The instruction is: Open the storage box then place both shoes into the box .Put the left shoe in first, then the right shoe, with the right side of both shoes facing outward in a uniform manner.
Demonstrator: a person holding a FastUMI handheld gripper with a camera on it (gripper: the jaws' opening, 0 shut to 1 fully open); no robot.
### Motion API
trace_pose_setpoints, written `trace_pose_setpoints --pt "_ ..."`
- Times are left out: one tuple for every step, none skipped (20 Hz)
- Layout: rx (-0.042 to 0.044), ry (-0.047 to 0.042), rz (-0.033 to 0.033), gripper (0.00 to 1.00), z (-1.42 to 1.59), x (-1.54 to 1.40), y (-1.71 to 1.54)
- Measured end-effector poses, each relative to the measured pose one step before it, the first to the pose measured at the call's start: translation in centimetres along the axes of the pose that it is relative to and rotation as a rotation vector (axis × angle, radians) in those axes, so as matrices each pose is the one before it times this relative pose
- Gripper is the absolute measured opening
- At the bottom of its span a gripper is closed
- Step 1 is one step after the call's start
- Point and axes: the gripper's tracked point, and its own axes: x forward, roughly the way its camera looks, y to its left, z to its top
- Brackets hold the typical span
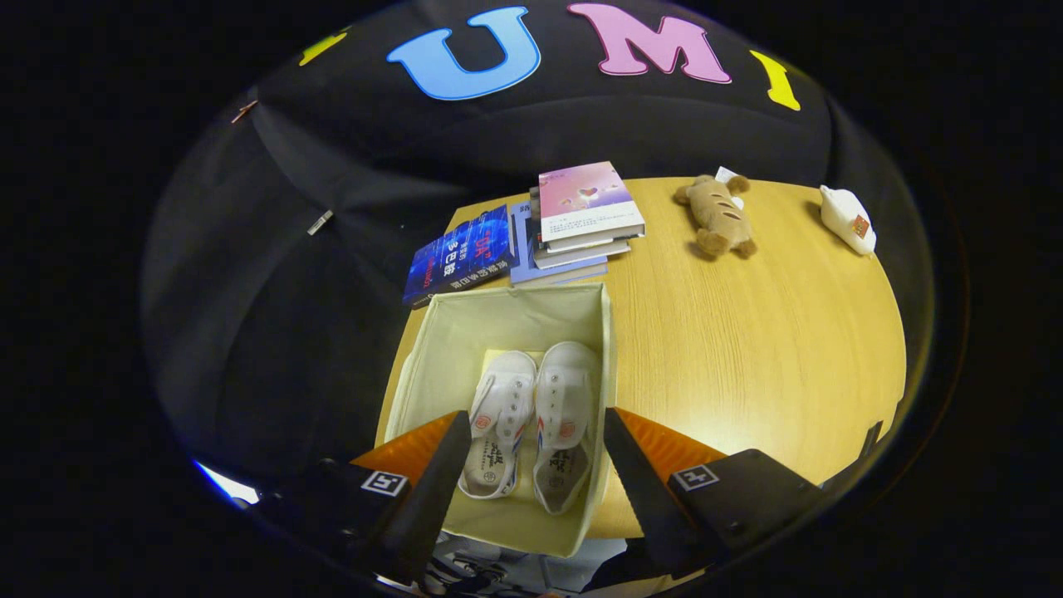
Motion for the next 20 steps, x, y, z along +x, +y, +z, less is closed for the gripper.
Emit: trace_pose_setpoints --pt "-0.01008 -0.01493 0.00311 0.99 0.307 -0.757 -0.762" --pt "-0.0102 -0.01679 0.00114 0.99 0.257 -0.851 -0.811" --pt "-0.01332 -0.01903 0.00009 0.99 0.309 -0.829 -0.946" --pt "-0.01461 -0.02593 -0.00383 0.99 0.361 -0.976 -1.184" --pt "-0.01557 -0.03355 -0.00384 0.99 0.429 -0.755 -1.207" --pt "-0.01686 -0.03564 -0.00624 0.99 0.364 -0.833 -1.275" --pt "-0.01788 -0.03199 -0.00829 0.99 0.362 -0.709 -1.271" --pt "-0.01732 -0.02768 -0.00844 0.99 0.277 -0.714 -1.341" --pt "-0.01138 -0.02735 -0.00836 0.99 0.435 -0.541 -1.28" --pt "-0.01003 -0.02147 -0.00755 0.99 0.527 -0.394 -1.35" --pt "-0.00679 -0.02675 -0.00942 0.99 0.67 -0.508 -1.368" --pt "-0.00602 -0.0269 -0.00736 0.99 0.82 -0.584 -1.318" --pt "-0.00549 -0.03147 -0.00734 0.99 0.952 -0.577 -1.285" --pt "-0.0081 -0.03511 -0.00651 0.99 1.025 -0.559 -1.4" --pt "-0.00968 -0.0339 -0.00539 0.99 0.957 -0.454 -1.276" --pt "-0.01016 -0.0386 -0.00448 0.99 1.152 -0.545 -1.33" --pt "-0.01331 -0.0406 -0.00395 0.99 1.164 -0.646 -1.212" --pt "-0.01162 -0.0418 -0.00669 0.99 1.251 -0.599 -1.347" --pt "-0.00972 -0.03544 -0.00447 0.99 1.129 -0.496 -1.213" --pt "-0.0066 -0.0316 -0.00451 0.99 1.032 -0.585 -1.436"
